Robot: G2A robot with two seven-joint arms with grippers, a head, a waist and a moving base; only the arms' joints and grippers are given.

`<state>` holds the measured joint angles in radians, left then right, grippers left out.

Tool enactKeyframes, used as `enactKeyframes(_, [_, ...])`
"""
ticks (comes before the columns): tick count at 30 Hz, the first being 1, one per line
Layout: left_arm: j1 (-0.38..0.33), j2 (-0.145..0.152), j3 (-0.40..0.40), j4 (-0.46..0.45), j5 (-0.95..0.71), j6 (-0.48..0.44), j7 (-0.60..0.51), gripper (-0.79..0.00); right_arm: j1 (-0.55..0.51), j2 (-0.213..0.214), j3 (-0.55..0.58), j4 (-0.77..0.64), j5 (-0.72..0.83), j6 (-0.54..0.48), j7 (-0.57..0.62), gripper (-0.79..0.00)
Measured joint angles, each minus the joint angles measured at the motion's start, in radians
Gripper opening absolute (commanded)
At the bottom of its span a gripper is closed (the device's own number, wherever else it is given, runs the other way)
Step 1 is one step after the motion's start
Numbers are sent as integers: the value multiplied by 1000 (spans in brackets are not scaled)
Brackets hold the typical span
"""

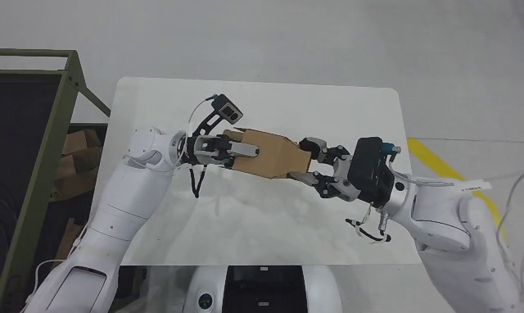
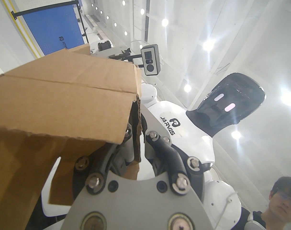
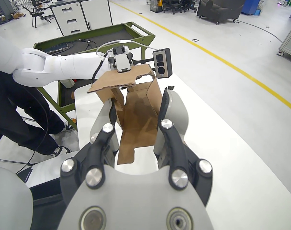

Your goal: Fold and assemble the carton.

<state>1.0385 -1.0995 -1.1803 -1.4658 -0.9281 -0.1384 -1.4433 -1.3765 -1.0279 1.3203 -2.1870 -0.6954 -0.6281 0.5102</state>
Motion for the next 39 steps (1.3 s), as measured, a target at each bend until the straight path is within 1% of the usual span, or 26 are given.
enactKeyframes(3, [0, -1, -1, 2, 1, -3, 5, -785, 5, 0, -7, -1, 2, 1, 4, -570])
enactKeyframes(12, [3, -3, -3, 0, 3, -2, 8, -785, 19, 1, -26, 0, 3, 8, 13, -610])
enactKeyframes(19, [6, -5, -3, -5, 5, 2, 4, -785, 29, 1, -41, 7, 1, 25, 27, -616])
enactKeyframes(39, [10, -10, -2, 1, 7, 0, 3, -785, 61, 0, -91, 24, 19, 30, 39, -622])
